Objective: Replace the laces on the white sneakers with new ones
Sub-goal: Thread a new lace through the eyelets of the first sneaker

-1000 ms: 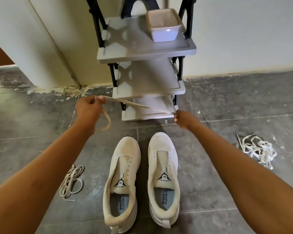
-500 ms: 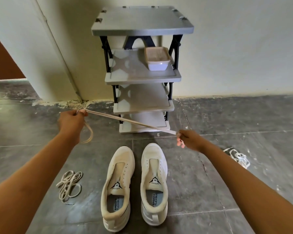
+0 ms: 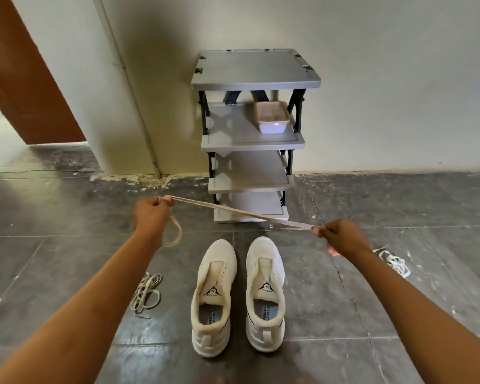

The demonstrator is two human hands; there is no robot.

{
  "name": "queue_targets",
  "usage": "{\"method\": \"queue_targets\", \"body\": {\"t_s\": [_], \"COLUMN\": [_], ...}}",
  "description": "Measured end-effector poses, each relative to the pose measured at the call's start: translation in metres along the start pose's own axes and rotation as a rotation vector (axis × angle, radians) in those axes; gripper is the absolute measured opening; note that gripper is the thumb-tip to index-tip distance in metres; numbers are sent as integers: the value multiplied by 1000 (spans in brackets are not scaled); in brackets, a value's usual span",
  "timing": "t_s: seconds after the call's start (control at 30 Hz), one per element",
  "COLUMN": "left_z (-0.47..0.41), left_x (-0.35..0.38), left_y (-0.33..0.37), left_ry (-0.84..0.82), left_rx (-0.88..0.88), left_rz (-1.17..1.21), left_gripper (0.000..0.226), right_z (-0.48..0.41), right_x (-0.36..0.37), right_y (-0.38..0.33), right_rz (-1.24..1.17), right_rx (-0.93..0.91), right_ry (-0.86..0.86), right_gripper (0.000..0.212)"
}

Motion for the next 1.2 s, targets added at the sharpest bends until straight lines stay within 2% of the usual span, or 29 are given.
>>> {"method": "queue_targets", "body": {"t_s": [0.1, 0.13, 0.17, 0.23, 0.37, 0.43, 0.5, 0.57, 0.7, 0.83, 0.87, 0.93, 1.0, 1.03, 1.07, 1.1, 1.13, 1.2], "left_z": [21, 31, 40, 52, 58, 56, 54, 51, 46, 28, 24, 17, 15, 16, 16, 18, 19, 21], "left_x": [30, 42, 53, 67, 82, 83, 85, 87, 93, 91, 88, 83, 80, 80, 81, 84, 87, 91], "left_y": [-5, -8, -7, -6, -9, -15, -28, -42, -62, -86, -90, -95, -97, -96, -96, -94, -93, -89], "left_ry": [-310, -430, -524, -593, -614, -590, -573, -570, -578, -506, -481, -434, -397, -391, -395, -406, -421, -446], "left_rx": [-98, -137, -152, -143, -88, -35, -13, -23, -70, -194, -212, -224, -223, -219, -208, -186, -156, -92], "left_rz": [-9, 35, 80, 119, 105, 65, 61, 109, 118, 123, 132, 141, 123, 114, 102, 73, 30, -40], "left_gripper": [26, 28, 30, 33, 29, 24, 21, 18, 18, 16, 16, 15, 13, 13, 14, 13, 11, 5], "right_z": [5, 6, 6, 6, 8, 11, 12, 11, 7, -1, -3, -7, -9, -8, -7, -6, -4, -3], "right_x": [4, 11, 22, 46, 86, 100, 115, 125, 133, 145, 146, 142, 139, 142, 150, 158, 166, 175], "right_y": [-5, -14, -26, -61, -136, -163, -177, -180, -169, -136, -124, -100, -90, -93, -101, -111, -122, -145], "right_rz": [379, 509, 563, 390, -436, -666, -793, -849, -889, -835, -756, -448, -109, -33, -55, -177, -347, -643], "right_rx": [51, 5, -61, -181, -249, -248, -249, -247, -230, -110, -69, -33, -61, -95, -132, -148, -144, -161], "right_ry": [-133, -196, -249, -268, -211, -237, -273, -259, -168, -132, -114, -95, -136, -180, -228, -262, -279, -261], "right_gripper": [28, 35, 44, 52, 45, 40, 33, 23, 20, 16, 18, 20, 23, 30, 41, 48, 49, 35]}}
Point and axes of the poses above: each hand's wrist, its own z-axis away from the middle knuckle, its own x-axis out of the palm, y = z × x, the point moved 9 cm from there along -z, towards the middle knuckle, and after that the axes turned 15 degrees about -x, right-handed, at the moved point
